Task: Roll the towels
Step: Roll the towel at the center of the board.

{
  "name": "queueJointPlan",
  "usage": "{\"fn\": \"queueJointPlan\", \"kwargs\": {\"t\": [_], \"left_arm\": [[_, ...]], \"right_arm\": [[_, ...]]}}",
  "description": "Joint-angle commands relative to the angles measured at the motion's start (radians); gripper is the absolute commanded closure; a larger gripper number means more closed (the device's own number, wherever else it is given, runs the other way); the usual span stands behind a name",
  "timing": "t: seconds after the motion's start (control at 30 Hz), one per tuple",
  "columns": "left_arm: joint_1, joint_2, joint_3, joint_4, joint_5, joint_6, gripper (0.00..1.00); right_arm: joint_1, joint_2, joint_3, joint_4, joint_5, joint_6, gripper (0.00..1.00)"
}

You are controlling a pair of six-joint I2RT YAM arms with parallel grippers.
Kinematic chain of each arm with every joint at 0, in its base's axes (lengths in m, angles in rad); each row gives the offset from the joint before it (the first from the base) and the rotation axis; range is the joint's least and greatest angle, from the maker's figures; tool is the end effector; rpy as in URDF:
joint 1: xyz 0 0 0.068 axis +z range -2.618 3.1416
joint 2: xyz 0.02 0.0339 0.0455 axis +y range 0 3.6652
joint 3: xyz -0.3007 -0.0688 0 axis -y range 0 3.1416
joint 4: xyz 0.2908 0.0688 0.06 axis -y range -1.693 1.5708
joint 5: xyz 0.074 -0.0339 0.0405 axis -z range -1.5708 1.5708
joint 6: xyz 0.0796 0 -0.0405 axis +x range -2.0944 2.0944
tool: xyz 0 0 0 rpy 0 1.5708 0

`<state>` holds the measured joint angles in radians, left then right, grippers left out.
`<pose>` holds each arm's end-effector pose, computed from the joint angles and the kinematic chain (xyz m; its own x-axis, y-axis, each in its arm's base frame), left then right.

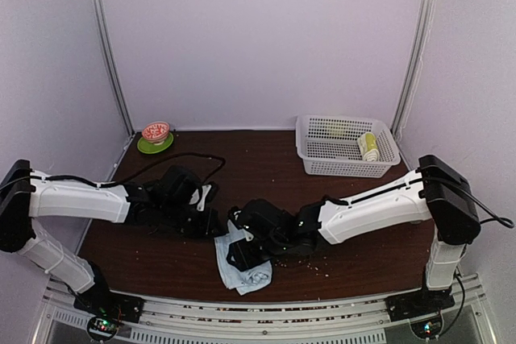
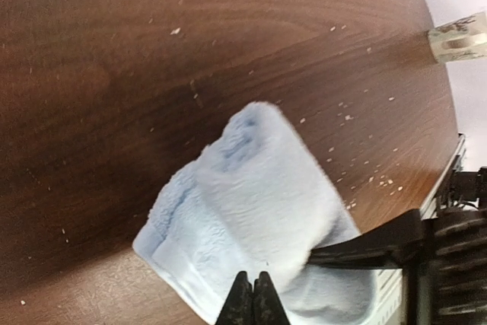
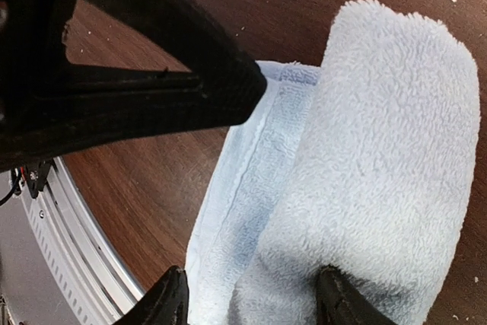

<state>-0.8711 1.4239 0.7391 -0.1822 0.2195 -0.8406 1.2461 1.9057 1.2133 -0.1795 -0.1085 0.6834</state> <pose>0.2040 -0.2692 0.1579 -0.9514 0.0011 -0.3080 0.1928 0.7819 -0.5929 0.1448 0.4572 0.1408 -0.7983 -0.4041 -0.4465 -0.5936 0.6529 0.4705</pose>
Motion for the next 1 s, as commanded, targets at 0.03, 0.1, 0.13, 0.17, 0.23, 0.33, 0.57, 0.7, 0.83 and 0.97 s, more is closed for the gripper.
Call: {"fn": "queueJointPlan", "kwargs": {"t": [0.03, 0.1, 0.13, 0.17, 0.23, 0.33, 0.57, 0.7, 0.83, 0.97], "left_arm": [[0.007, 0.008, 0.066, 0.047, 0.002, 0.002, 1.0], [0.007, 0.049, 0.096, 0.048, 0.02, 0.014, 1.0], [0.007, 0.07, 0.107, 0.052, 0.028, 0.018, 1.0], [0.007, 0.091, 0.114, 0.06, 0.033, 0.018, 1.0], [0.01, 0.128, 0.119, 0.085, 0.046, 0.015, 1.0], [0.017, 0.18, 0.118, 0.138, 0.078, 0.0, 1.0], [0.033, 0.242, 0.08, 0.189, 0.11, -0.022, 1.0], [0.037, 0.288, 0.062, 0.214, 0.134, -0.03, 1.0], [0.037, 0.311, 0.047, 0.227, 0.134, -0.042, 1.0], [0.038, 0.317, 0.029, 0.231, 0.125, -0.052, 1.0]], "right_arm": [[0.007, 0.043, -0.027, 0.024, 0.002, -0.006, 0.42], [0.007, 0.044, -0.026, 0.026, 0.003, -0.003, 0.42], [0.007, 0.044, -0.026, 0.025, 0.003, -0.004, 0.42], [0.007, 0.042, -0.026, 0.027, 0.004, -0.003, 0.42], [0.007, 0.042, -0.026, 0.026, 0.004, -0.005, 0.42], [0.006, 0.043, -0.026, 0.026, 0.004, -0.004, 0.42], [0.009, 0.006, -0.046, 0.026, 0.004, -0.02, 0.42], [0.012, -0.018, -0.022, -0.009, -0.014, -0.05, 0.41], [0.017, -0.042, 0.012, -0.057, -0.017, -0.077, 0.41], [0.019, -0.087, 0.009, -0.074, -0.012, -0.08, 0.4]]}}
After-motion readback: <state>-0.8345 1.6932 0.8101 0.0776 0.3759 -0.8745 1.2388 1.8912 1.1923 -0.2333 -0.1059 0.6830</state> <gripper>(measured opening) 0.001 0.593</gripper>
